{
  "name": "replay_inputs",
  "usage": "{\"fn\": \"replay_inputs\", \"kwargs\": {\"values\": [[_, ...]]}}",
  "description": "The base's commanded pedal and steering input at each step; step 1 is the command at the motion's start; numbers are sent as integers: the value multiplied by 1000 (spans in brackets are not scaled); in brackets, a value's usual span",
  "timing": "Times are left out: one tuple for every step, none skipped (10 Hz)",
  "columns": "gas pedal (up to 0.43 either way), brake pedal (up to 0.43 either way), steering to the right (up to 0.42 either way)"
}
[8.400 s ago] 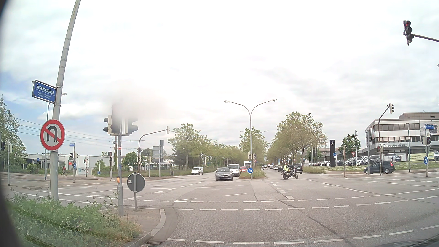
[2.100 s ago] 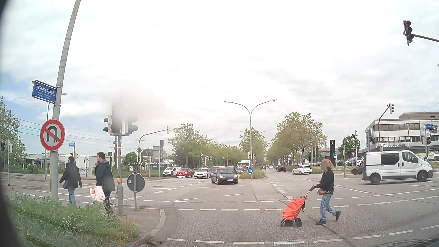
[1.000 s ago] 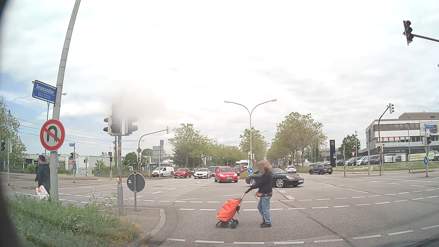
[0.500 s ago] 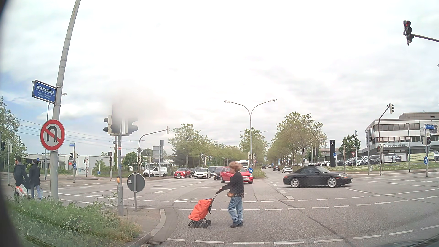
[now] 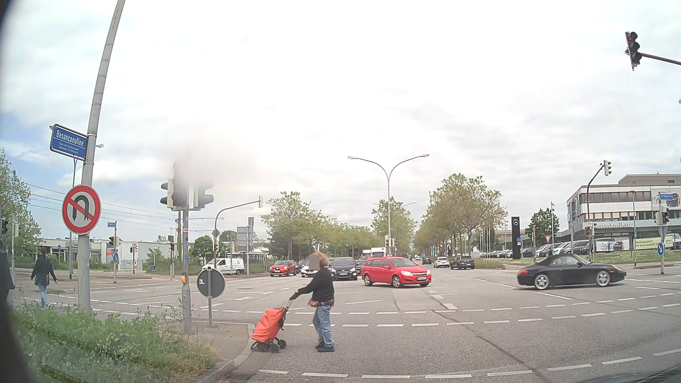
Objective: Follow the waypoints while adhering to traffic rules and regulations
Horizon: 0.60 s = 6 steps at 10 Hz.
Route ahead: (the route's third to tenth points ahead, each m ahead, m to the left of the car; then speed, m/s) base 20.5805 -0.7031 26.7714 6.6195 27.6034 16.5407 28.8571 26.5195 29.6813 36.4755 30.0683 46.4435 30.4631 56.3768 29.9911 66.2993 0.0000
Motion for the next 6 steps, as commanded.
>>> {"fn": "replay_inputs", "kwargs": {"values": [[0,244,1],[0,244,1],[0,250,1],[0,262,1],[0,262,1],[0,268,1]]}}
